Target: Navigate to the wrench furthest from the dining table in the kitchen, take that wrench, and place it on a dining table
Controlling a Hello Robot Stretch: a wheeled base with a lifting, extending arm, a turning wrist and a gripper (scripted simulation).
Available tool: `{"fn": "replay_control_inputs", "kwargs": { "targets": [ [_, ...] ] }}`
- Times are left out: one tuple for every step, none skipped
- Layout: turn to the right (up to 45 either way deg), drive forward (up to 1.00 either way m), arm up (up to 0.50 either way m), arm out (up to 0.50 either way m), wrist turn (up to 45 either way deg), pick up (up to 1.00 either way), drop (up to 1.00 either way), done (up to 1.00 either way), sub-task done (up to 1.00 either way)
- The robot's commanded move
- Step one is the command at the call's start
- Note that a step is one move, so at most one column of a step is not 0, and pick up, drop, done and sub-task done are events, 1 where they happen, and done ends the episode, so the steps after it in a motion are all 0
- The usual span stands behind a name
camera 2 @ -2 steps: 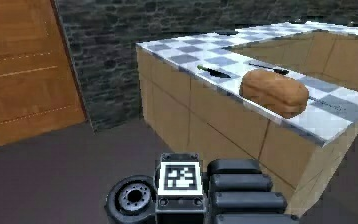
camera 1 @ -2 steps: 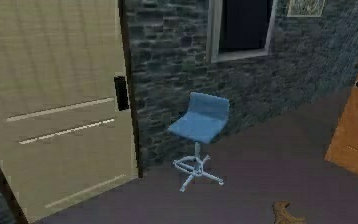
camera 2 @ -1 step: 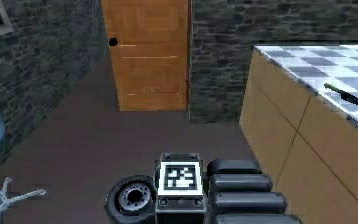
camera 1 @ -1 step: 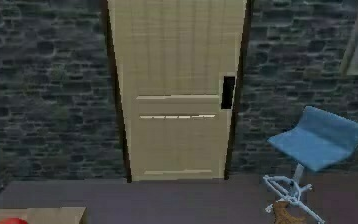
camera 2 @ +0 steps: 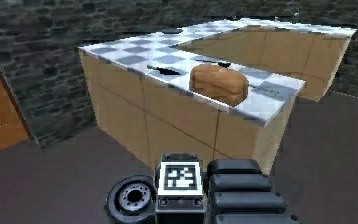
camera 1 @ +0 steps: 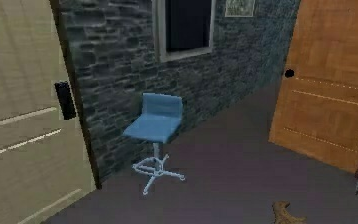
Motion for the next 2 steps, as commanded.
{"fn": "replay_control_inputs", "kwargs": {
  "targets": [
    [45.0, 0.00, 0.00, 0.00, 0.0, 0.00, 0.00, 0.00, 0.00],
    [9.0, 0.00, 0.00, 0.00, 0.0, 0.00, 0.00, 0.00, 0.00]
  ]
}}
